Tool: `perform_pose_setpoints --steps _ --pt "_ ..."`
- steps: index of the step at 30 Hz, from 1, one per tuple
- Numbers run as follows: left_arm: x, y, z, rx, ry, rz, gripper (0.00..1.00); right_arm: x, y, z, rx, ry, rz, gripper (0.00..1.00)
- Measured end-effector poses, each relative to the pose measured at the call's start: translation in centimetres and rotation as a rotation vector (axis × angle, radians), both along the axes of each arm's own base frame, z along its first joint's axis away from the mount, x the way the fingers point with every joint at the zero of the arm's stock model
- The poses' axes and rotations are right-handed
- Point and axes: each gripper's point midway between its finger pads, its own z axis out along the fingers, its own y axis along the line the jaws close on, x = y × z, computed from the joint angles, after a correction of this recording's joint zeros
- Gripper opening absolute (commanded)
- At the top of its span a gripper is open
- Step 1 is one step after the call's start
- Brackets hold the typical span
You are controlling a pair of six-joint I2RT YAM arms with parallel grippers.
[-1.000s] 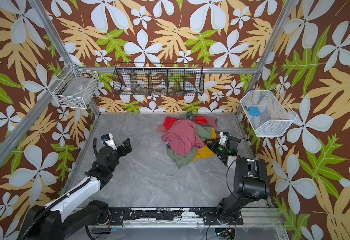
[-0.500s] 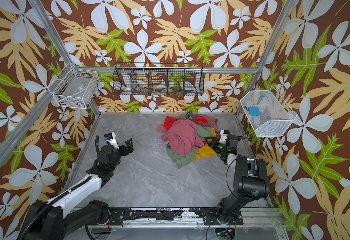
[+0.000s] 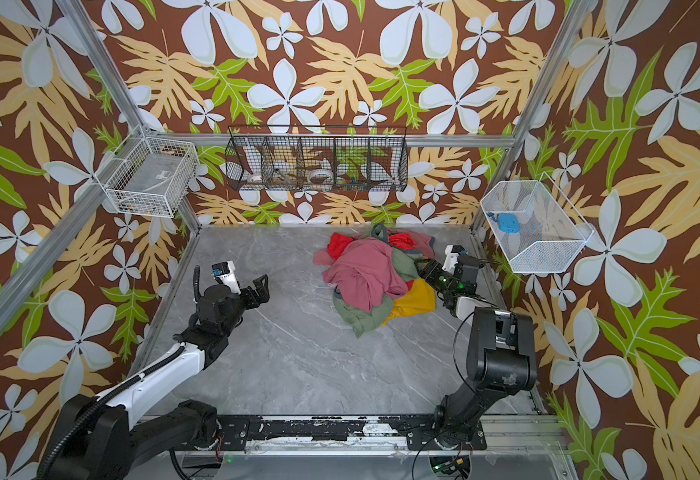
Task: Pick out a specific cloth from the pile
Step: 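Reach the right gripper into the pile and grasp the green shirt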
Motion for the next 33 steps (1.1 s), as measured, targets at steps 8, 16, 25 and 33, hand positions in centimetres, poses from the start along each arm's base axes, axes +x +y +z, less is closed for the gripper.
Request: perform_pose_setpoints --steps 8,16,25,33 --pt "-0.1 -0.2 -0.3 -0.001 0.011 -0.013 0.99 3.6 2.1 -2.0 -0.109 0.054 0.076 0.54" --pt "-0.3 -0.2 -0.2 -0.002 0.015 -0.016 0.99 2.7 3.8 -2.0 -0.181 0.057 0.111 0.01" --pt "-0.6 -0.2 -1.3 0.001 0.040 -0.020 0.99 -1.8 6.7 2.9 -0.284 -0.058 0.107 0.00" --pt "-0.7 -0.9 -2.5 -0.009 0.070 -0.048 0.98 -5.5 12.6 2.6 -0.320 -0.050 0.206 0.00"
